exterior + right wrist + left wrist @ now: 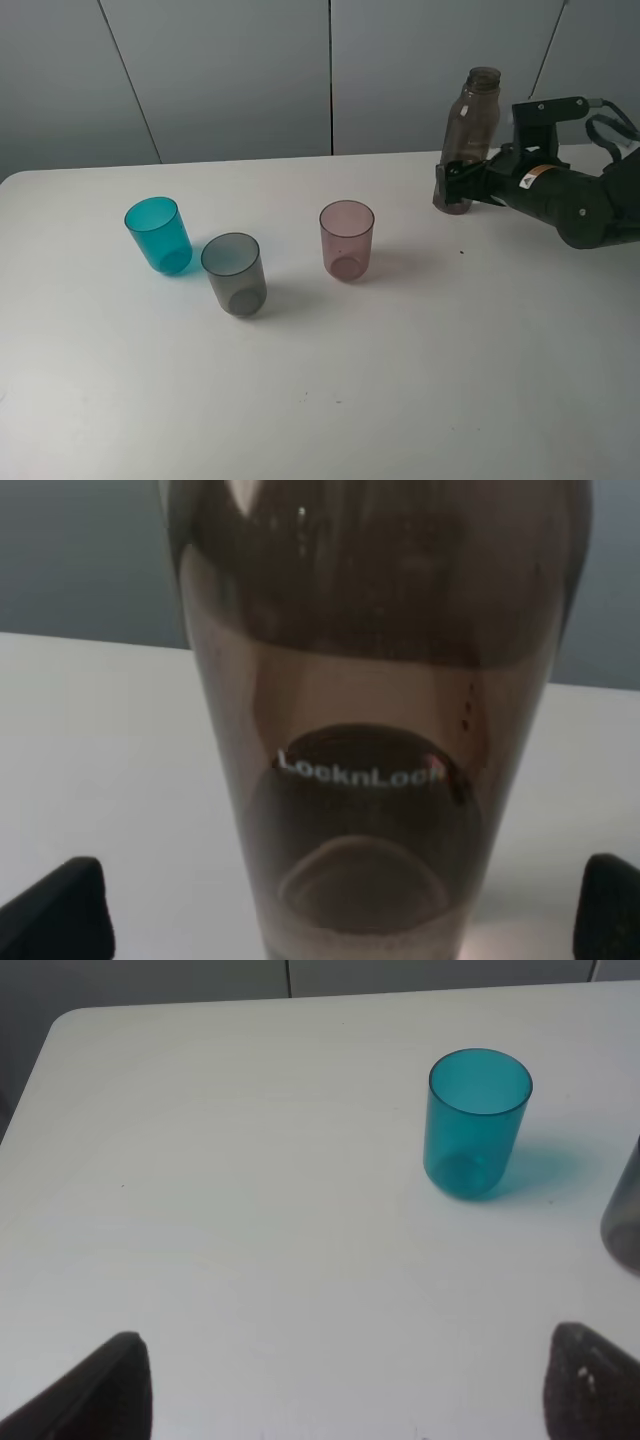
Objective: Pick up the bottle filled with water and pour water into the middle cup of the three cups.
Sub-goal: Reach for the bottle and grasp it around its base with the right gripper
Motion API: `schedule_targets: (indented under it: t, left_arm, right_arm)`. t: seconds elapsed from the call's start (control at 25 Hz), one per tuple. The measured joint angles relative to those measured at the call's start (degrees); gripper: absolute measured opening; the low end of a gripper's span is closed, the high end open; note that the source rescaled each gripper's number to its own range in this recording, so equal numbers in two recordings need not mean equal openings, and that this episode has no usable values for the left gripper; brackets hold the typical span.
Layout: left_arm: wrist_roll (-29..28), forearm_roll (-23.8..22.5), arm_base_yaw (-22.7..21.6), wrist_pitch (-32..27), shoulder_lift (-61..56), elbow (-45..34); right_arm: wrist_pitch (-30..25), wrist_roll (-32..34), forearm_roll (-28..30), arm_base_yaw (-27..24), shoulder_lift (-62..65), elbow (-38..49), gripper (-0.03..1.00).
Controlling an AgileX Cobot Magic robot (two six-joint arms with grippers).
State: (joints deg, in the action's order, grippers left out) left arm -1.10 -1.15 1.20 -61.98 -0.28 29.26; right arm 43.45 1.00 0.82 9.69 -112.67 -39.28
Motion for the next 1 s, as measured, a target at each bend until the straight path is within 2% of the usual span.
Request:
schedule_targets:
  t: [0.44,0.76,1.0]
  left_arm:
    - [0.0,0.0,0.0,0.0,0.0,0.0]
    - [0.0,0.0,0.0,0.0,0.0,0.0]
    - [0.0,0.0,0.0,0.0,0.0,0.0]
  right_arm:
    - [1.0,0.0,-0.1,0.0,-4.1,-3.2,1.00]
    - [7.5,1.1,-0.1,0.0,-8.1,-5.5,1.00]
    - [8.4,1.1,-0.1,0.0,-10.2,-8.1,1.00]
